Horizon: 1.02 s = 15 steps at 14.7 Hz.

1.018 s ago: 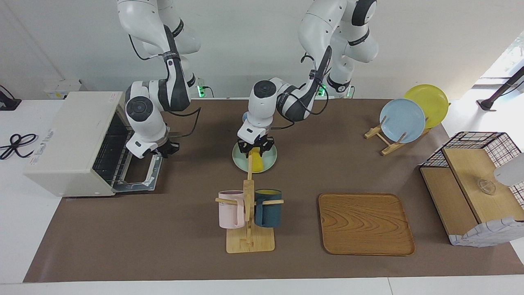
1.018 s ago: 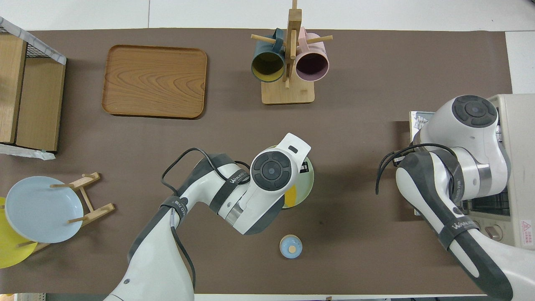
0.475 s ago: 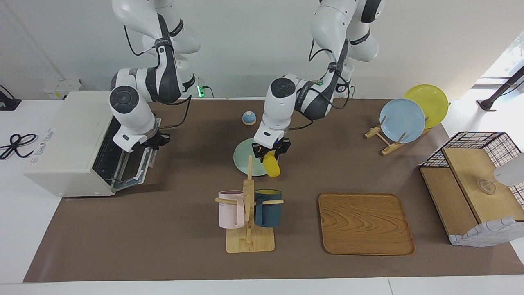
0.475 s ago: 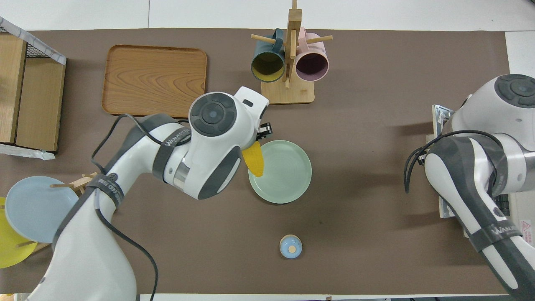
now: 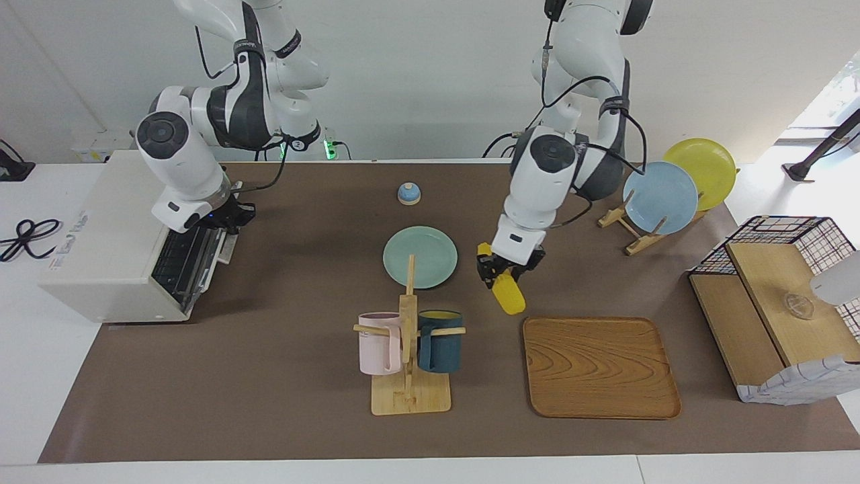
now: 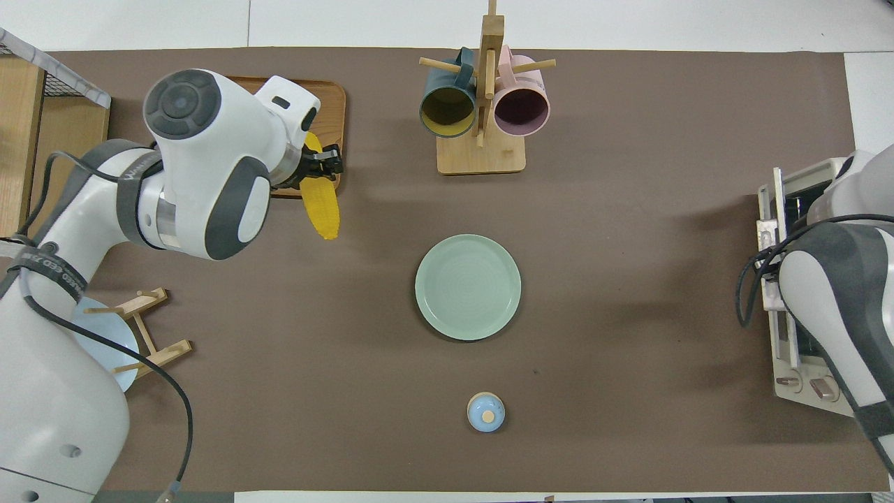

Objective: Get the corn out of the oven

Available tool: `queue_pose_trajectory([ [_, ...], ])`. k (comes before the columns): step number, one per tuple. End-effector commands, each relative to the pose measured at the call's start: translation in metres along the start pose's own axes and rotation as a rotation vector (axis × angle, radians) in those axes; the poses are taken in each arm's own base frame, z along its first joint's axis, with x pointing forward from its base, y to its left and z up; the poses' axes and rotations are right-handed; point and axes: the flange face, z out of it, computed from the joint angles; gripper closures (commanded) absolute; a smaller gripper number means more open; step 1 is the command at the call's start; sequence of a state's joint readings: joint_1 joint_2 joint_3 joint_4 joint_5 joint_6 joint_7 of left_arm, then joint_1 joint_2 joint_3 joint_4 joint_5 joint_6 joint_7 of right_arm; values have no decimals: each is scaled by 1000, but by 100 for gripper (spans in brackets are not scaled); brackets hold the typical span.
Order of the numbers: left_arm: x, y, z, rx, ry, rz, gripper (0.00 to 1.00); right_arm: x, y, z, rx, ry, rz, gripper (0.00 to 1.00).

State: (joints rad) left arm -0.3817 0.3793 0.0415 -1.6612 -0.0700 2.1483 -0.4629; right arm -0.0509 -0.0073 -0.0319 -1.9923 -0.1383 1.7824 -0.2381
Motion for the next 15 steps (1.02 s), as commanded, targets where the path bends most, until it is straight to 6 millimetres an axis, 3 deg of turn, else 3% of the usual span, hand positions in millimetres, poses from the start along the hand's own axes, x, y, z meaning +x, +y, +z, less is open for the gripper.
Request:
queue_pose_trajectory([
  [1, 50, -12, 20, 0, 15, 12, 100, -12, 23, 15, -23, -47, -16, 100],
  [4, 89, -33, 32, -3, 38, 17, 100, -17, 30, 16, -15, -60, -26, 100],
  [8, 111, -62, 57, -14, 34, 49, 100, -25, 48, 18, -1, -69, -51, 100],
  [11, 116, -64, 66, -42, 54, 93, 100, -41, 42, -13, -10, -54, -51, 100],
  [15, 119, -73, 74, -37, 56, 182, 100, -45, 38, -49, -2, -51, -48, 99],
])
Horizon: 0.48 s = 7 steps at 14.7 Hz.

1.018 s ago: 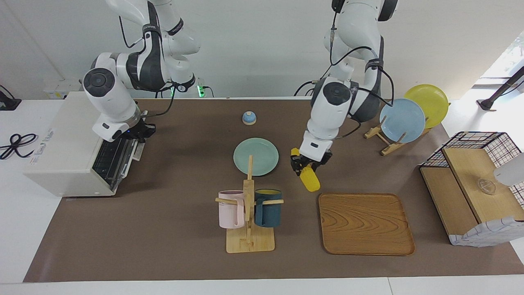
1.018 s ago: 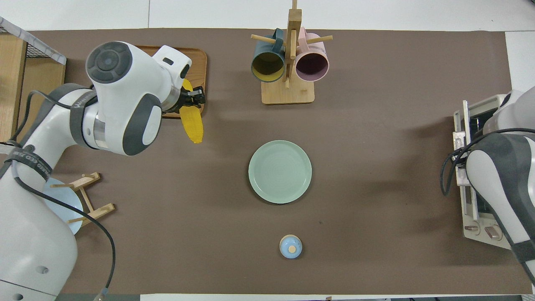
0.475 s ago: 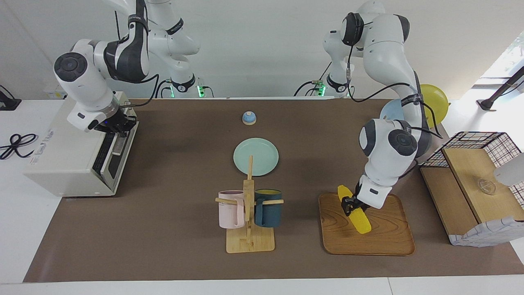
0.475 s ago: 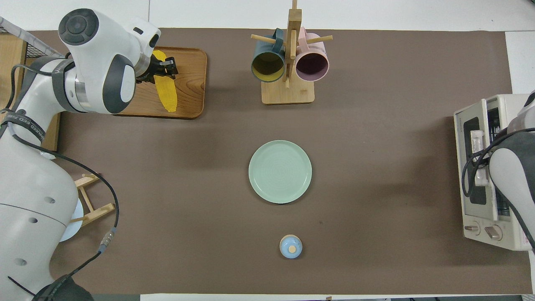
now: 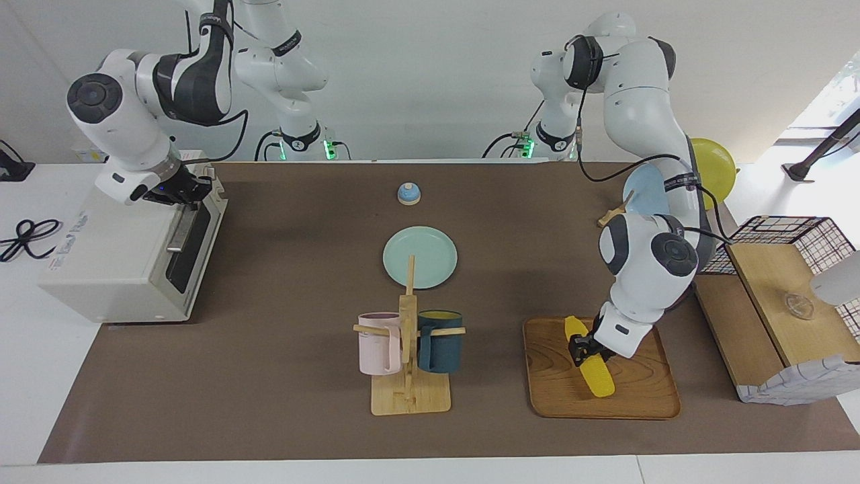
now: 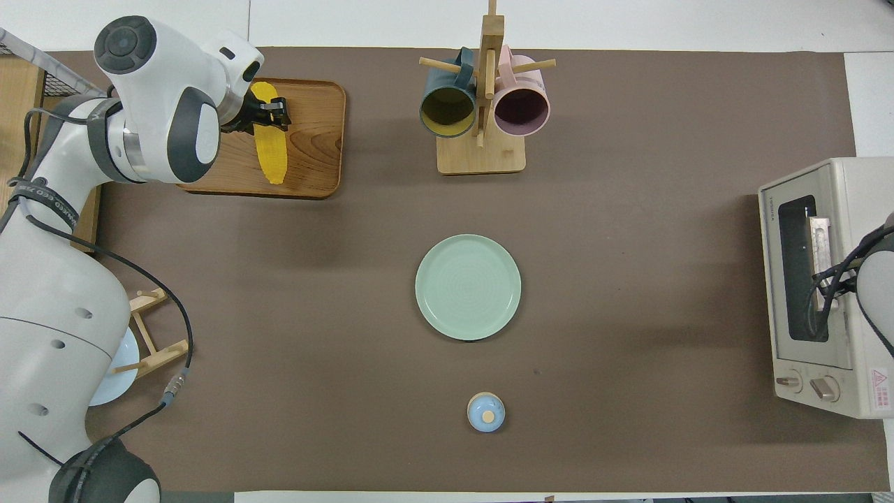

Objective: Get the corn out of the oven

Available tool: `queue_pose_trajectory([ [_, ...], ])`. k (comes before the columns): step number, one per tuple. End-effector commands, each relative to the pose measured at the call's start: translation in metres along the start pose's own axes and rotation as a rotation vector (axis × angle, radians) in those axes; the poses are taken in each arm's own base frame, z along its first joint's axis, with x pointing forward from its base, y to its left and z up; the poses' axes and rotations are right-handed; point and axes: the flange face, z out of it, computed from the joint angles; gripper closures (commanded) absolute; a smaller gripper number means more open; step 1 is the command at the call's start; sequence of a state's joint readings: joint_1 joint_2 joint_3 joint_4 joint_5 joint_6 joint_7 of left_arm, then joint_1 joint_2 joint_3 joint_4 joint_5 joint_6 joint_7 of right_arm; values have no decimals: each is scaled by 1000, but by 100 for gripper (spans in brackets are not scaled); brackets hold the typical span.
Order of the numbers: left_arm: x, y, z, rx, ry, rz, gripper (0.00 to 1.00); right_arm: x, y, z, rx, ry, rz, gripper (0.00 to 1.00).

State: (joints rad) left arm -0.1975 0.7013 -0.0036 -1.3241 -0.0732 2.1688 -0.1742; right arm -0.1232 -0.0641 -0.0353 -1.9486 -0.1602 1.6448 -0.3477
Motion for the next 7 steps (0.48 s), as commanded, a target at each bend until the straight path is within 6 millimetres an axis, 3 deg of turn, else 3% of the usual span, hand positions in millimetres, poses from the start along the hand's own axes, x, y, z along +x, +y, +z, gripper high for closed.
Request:
queue_pose_trajectory([
  [1, 9, -7, 8, -20, 30, 38, 100, -9, -2, -23, -10, -6, -22, 95],
  [3, 11, -8, 7, -22, 48, 36, 100, -11, -2, -39, -14, 6, -21, 84],
  [5, 11, -10, 7, -22, 48, 33, 100, -5, -18, -64, -6, 30, -44, 63],
  [6, 12, -11, 7, -23, 53, 28, 89, -5, -22, -73, 33, 44, -45, 53],
  [7, 12, -10, 5, -26, 55, 22, 1, -3, -28, -78, 68, 49, -47, 44],
])
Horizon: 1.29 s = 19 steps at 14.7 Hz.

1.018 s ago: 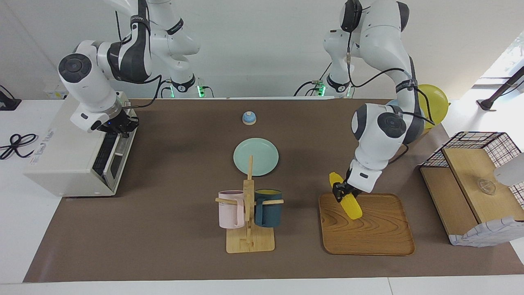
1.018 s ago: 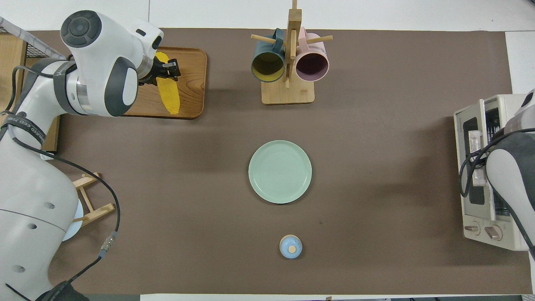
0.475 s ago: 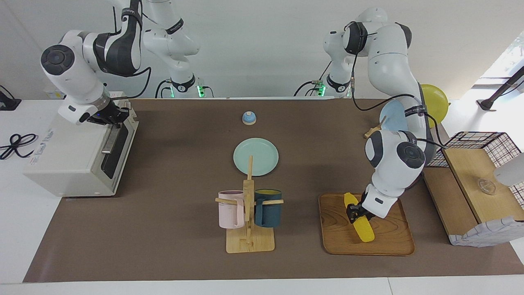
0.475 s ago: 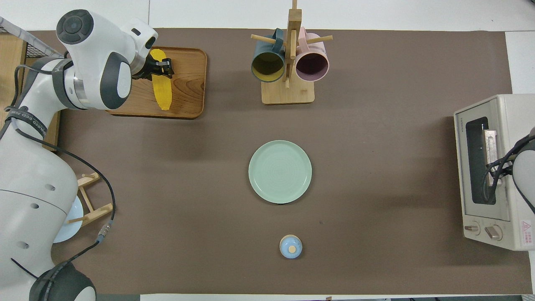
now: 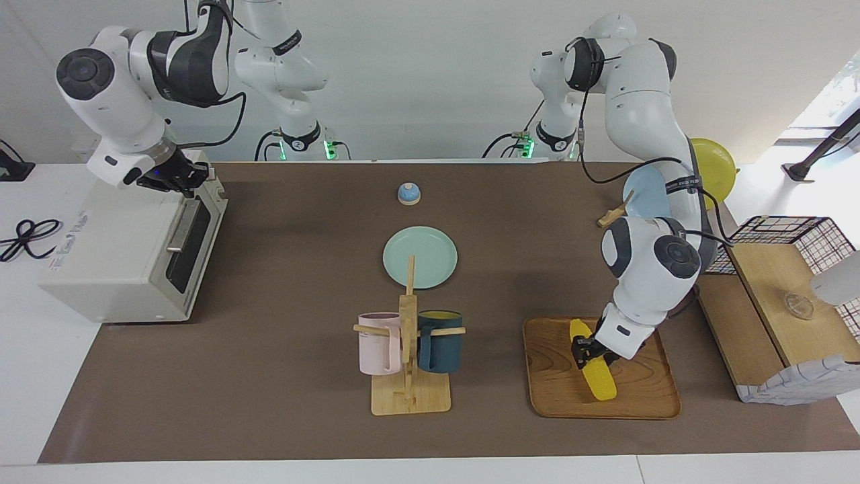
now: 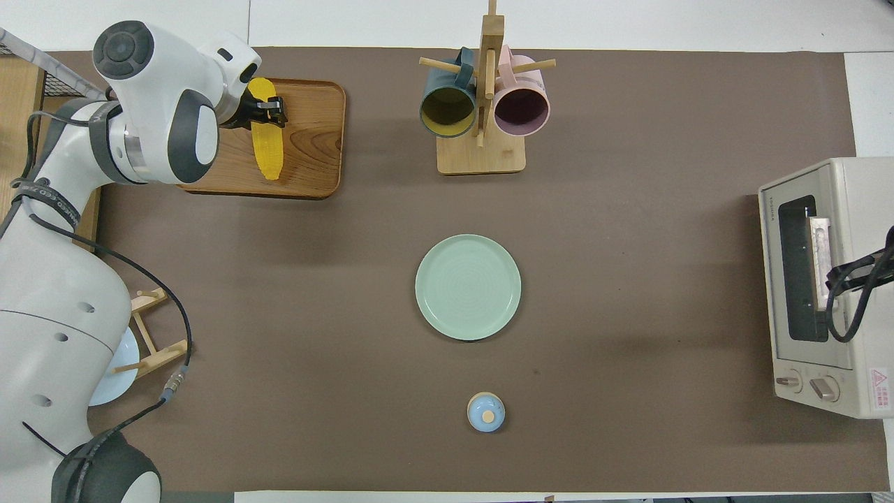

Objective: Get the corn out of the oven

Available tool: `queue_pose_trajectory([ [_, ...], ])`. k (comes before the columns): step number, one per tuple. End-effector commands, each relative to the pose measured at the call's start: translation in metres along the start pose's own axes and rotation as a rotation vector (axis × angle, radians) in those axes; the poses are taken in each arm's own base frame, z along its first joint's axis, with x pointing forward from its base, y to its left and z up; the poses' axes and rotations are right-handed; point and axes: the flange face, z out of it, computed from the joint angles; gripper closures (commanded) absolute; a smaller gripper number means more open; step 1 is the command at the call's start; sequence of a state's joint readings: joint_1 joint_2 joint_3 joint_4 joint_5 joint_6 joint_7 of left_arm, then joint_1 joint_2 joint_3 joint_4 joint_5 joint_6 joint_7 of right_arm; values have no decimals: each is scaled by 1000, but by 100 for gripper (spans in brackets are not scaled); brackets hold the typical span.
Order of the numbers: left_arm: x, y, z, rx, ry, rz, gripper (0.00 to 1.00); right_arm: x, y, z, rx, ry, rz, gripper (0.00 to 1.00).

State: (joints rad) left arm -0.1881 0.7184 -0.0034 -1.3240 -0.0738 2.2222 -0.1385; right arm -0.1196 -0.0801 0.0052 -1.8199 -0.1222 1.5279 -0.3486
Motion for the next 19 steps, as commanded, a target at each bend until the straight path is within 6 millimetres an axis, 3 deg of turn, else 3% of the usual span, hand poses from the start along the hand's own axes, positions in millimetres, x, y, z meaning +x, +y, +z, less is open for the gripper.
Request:
queue_pose_trajectory([
  [1, 7, -3, -3, -22, 19, -3, 0, 8, -21, -28, 73, 28, -39, 28],
  [2, 6, -2, -7, -22, 14, -3, 0, 10, -31, -36, 73, 35, -40, 0],
  [6, 4, -6, -49, -7, -23, -8, 0, 21, -48, -51, 62, 58, -5, 0],
  [8, -1, -16, -92, 3, -32, -19, 0, 26, -61, -55, 54, 66, -18, 0],
  [12, -24, -46, -185, 26, -84, -67, 0, 33, -62, -65, 77, 91, 8, 0],
  [13, -30, -48, -201, 31, -102, -72, 0, 35, -62, -68, 73, 96, 14, 0],
  [17, -69, -58, -295, 55, -135, -78, 0, 39, -60, -62, 84, 69, 32, 0],
  [19, -93, -57, -330, 56, -166, -75, 0, 39, -62, -63, 81, 72, 30, 0],
])
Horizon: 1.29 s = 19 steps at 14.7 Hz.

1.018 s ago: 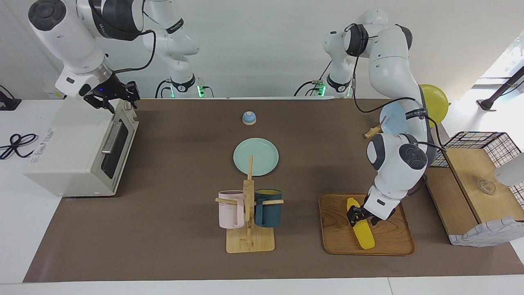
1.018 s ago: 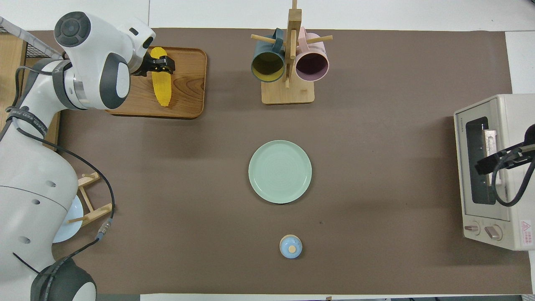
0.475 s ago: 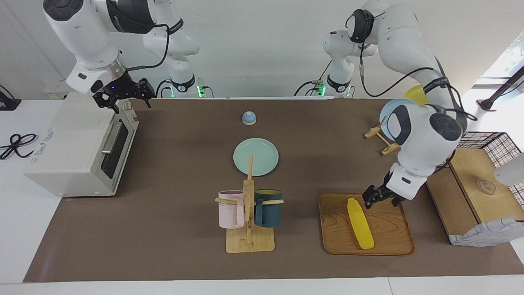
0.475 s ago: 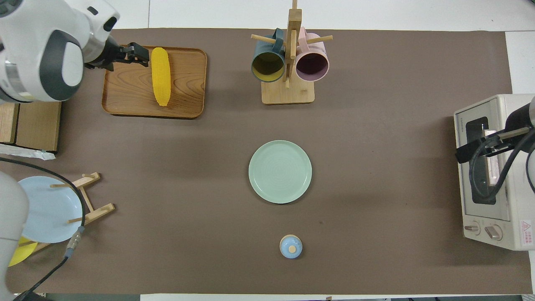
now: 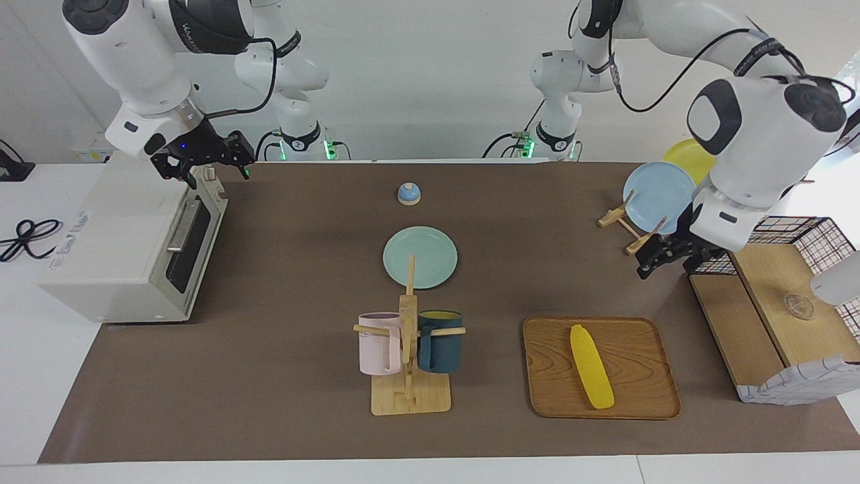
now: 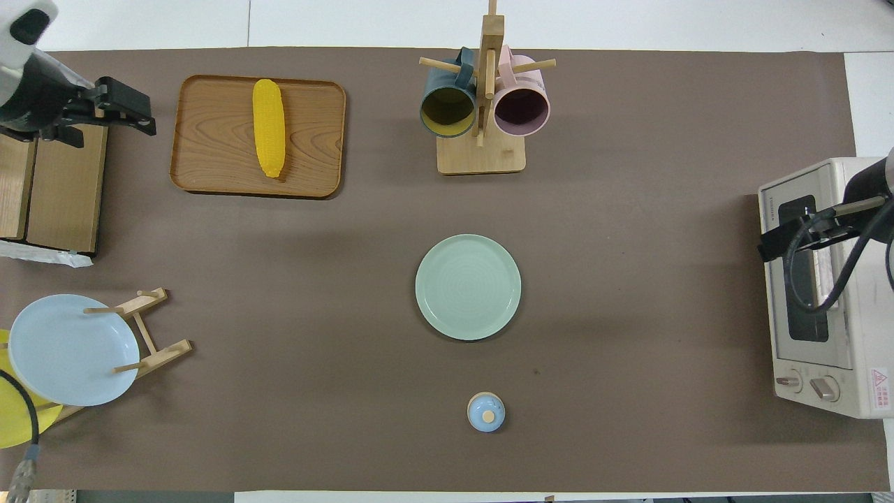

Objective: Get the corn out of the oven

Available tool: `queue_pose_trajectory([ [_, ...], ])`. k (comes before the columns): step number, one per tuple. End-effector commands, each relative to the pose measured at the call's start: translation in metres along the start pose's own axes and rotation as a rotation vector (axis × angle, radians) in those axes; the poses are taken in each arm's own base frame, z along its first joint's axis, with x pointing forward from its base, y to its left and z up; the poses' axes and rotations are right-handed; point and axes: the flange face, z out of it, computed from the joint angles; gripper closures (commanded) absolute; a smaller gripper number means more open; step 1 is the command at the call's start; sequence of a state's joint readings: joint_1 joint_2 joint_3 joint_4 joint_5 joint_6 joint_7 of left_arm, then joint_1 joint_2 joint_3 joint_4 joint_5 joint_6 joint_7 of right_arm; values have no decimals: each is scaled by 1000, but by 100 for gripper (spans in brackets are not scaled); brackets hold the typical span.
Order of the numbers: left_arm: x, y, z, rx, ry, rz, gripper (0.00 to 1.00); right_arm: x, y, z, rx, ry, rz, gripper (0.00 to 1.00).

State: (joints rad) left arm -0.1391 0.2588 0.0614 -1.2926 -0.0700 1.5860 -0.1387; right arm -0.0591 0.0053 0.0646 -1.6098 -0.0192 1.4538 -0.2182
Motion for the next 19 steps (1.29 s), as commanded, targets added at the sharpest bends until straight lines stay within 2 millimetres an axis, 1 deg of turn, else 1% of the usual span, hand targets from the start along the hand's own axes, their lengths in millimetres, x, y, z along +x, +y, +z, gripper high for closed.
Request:
queue_pose_trajectory([
  [1, -47, -7, -39, 23, -54, 1, 0, 3, -2, -5, 18, -5, 18, 0],
  [2, -63, -10, -52, 30, -76, 9, 0, 3, -3, -5, 18, -5, 16, 0],
  [3, -78, -13, -58, 30, -98, 10, 0, 3, -3, -5, 18, -5, 16, 0],
  [4, -89, -14, -63, 28, -98, 12, 0, 4, -3, -4, 18, -7, 16, 0],
  [5, -99, -13, -63, 29, -105, 16, 0, 4, -3, -4, 18, -7, 16, 0],
  [7, -118, -18, -62, 28, -113, 12, 0, 3, -2, -5, 14, -3, 18, 0],
  [8, -123, -20, -60, 27, -117, 11, 0, 4, 0, -6, 12, 4, 21, 0],
  [9, -123, -21, -56, 28, -123, 10, 0, 4, 0, -6, 10, 4, 20, 0],
  [12, -126, -22, -52, 26, -119, 8, 0, 4, 0, -7, 9, 7, 25, 0],
  [14, -116, -20, -51, 22, -79, 10, 0, 4, 0, -5, 11, 6, 26, 0],
  [16, -101, -19, -39, 25, -79, 10, 0, 4, -4, -8, 7, 11, 19, 0],
  [17, -97, -17, -45, 22, -64, 12, 0, 4, -4, -8, 1, 13, 20, 0],
  [19, -93, -18, -46, 22, -56, 11, 0, 4, -3, -9, 5, 23, 20, 0],
])
